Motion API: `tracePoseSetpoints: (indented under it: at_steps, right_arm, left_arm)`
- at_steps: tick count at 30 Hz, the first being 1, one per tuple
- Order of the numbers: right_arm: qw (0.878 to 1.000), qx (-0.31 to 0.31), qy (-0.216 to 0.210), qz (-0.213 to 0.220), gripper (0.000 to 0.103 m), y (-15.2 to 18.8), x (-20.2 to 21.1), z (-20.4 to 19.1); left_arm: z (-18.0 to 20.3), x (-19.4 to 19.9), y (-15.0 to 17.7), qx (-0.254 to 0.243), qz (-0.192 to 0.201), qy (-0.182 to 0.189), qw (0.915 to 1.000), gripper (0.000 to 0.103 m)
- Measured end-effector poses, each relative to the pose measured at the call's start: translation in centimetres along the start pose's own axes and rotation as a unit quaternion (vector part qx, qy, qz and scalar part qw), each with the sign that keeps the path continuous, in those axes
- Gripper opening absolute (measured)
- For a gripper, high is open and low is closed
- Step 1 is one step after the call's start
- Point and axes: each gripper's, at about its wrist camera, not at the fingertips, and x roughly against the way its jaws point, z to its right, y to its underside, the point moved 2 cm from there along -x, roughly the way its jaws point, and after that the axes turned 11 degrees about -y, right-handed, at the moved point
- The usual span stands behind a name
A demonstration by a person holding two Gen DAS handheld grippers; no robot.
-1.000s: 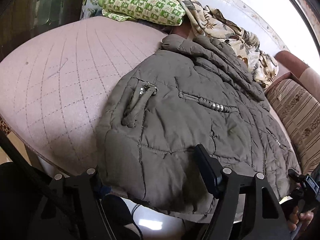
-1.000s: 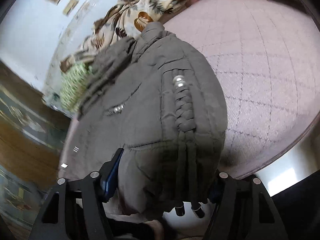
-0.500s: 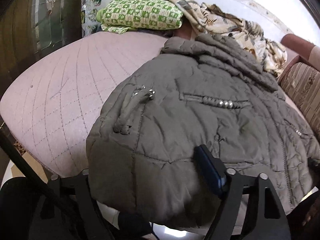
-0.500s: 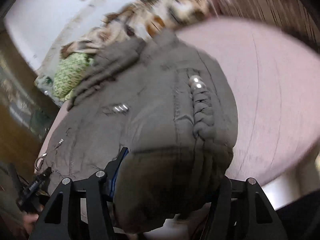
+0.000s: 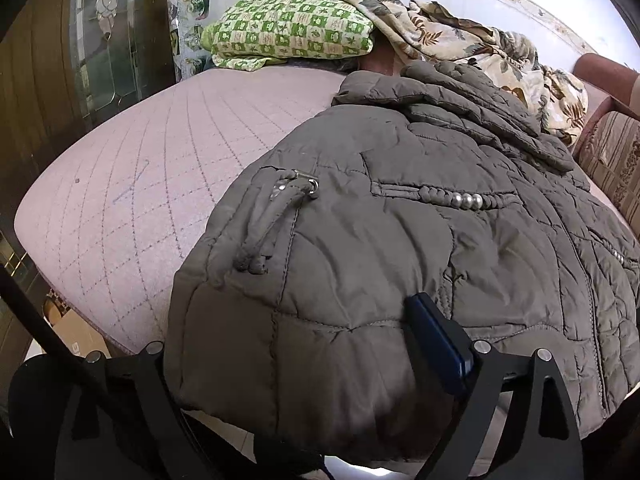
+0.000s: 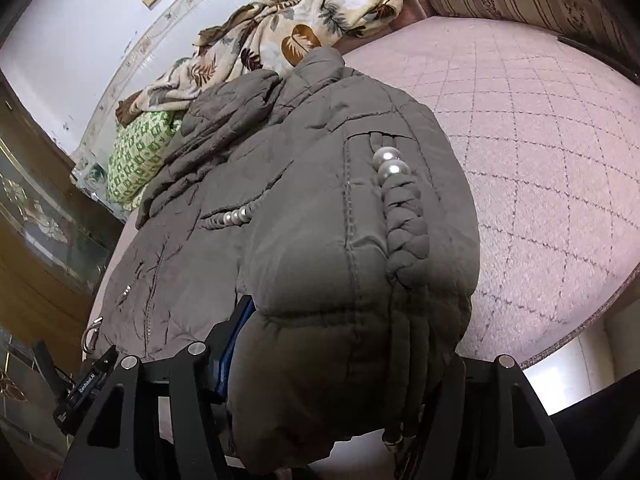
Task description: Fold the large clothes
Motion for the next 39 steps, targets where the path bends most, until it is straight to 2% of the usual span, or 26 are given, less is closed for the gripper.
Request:
tracePoseSetpoints:
  at_steps: [4, 7, 9, 13, 16, 18, 21, 26, 39]
  right_arm:
    - [1.000, 0.010, 0.010, -0.003, 0.061, 0.0, -0.1, -0.3]
    - [1.000, 0.020, 0.005, -0.003, 0.044, 0.1, 0.0, -0.7]
    - [1.000, 0.030, 0.009, -0.004, 0.042, 0.2, -0.1, -1.0]
    - [0.999, 0.036, 0.016, -0.006, 0.042, 0.3, -0.3, -1.1]
    - [0.999, 0.043, 0.019, -0.005, 0.041, 0.3, -0.4, -1.3]
    - [0.999, 0.045, 0.019, -0.004, 0.040, 0.3, -0.4, -1.3]
    - [0.998, 0.051, 0.025, -0.005, 0.040, 0.4, -0.5, -1.4]
    - [0.998, 0.052, 0.028, -0.006, 0.040, 0.3, -0.6, -1.3]
    - [0.998, 0.054, 0.028, -0.005, 0.041, 0.3, -0.5, -1.3]
  left_arm:
    - [0.1, 0.0, 0.0, -0.003, 0.001, -0.001, 1.0000, 0.092]
    - [0.3, 0.2, 0.1, -0.008, 0.004, -0.002, 1.0000, 0.089]
    - [0.6, 0.4, 0.1, -0.016, 0.009, -0.005, 0.9998, 0.085]
    - [1.2, 0.9, 0.0, -0.031, 0.020, -0.019, 0.9991, 0.078]
    - [1.7, 1.3, -0.1, -0.044, 0.034, -0.025, 0.9981, 0.067]
    - [1.9, 1.5, -0.2, -0.050, 0.044, -0.027, 0.9974, 0.055]
    - [2.0, 1.8, -0.2, -0.051, 0.050, -0.024, 0.9971, 0.047]
    - [1.9, 1.8, -0.3, -0.051, 0.053, -0.022, 0.9971, 0.043]
    - [2.0, 1.8, -0.3, -0.052, 0.054, -0.025, 0.9968, 0.042]
